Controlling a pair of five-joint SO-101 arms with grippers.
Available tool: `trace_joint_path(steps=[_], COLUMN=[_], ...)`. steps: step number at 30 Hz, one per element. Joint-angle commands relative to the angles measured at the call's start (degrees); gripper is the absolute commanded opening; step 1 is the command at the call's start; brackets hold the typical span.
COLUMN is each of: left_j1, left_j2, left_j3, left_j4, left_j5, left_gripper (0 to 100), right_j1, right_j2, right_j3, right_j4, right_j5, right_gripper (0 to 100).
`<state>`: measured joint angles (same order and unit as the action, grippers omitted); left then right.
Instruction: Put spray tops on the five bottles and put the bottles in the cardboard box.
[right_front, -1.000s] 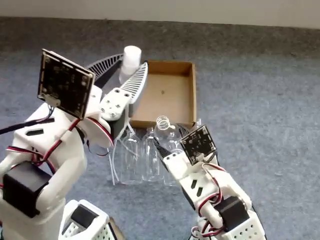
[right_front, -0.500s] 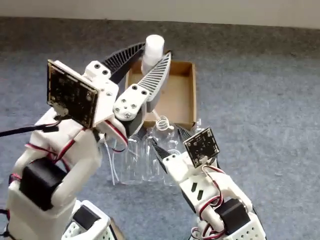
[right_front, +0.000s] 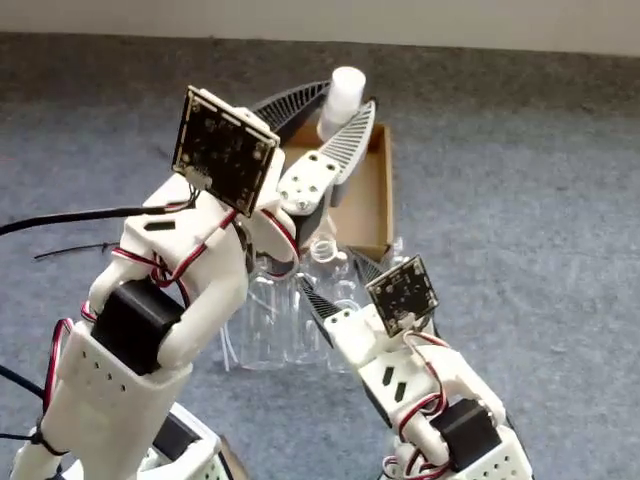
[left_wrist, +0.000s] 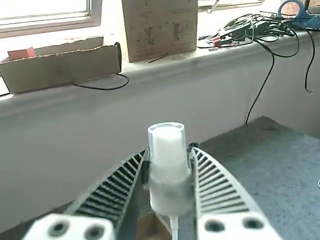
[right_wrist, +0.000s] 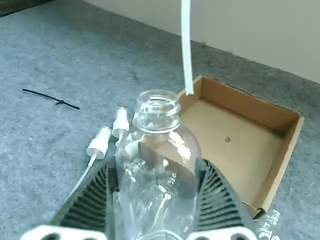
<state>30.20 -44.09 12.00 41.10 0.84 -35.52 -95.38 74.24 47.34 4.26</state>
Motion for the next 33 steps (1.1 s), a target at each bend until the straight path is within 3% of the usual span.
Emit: trace_joint_path(steps=[1, 22, 33], left_j1=[-3.47, -3.38, 1.63], left_j2=[0.22, -4.26, -4.09], left_j3=[-0.92, 0.84, 11.65], left_j4=[0.44, 2.64, 2.2], left_j5=[0.0, 0.35, 0.35], left_gripper=[2, 2, 2], right_j1=[-0.48, -0.48, -0.48], right_j2=[-0.57, -0.48, -0.57], right_j3=[-0.48, -0.48, -0.48], right_j4=[-1.1, -1.1, -1.19], right_j5=[-0.62, -0.62, -0.97], right_gripper=[0.5, 0.5, 0.5])
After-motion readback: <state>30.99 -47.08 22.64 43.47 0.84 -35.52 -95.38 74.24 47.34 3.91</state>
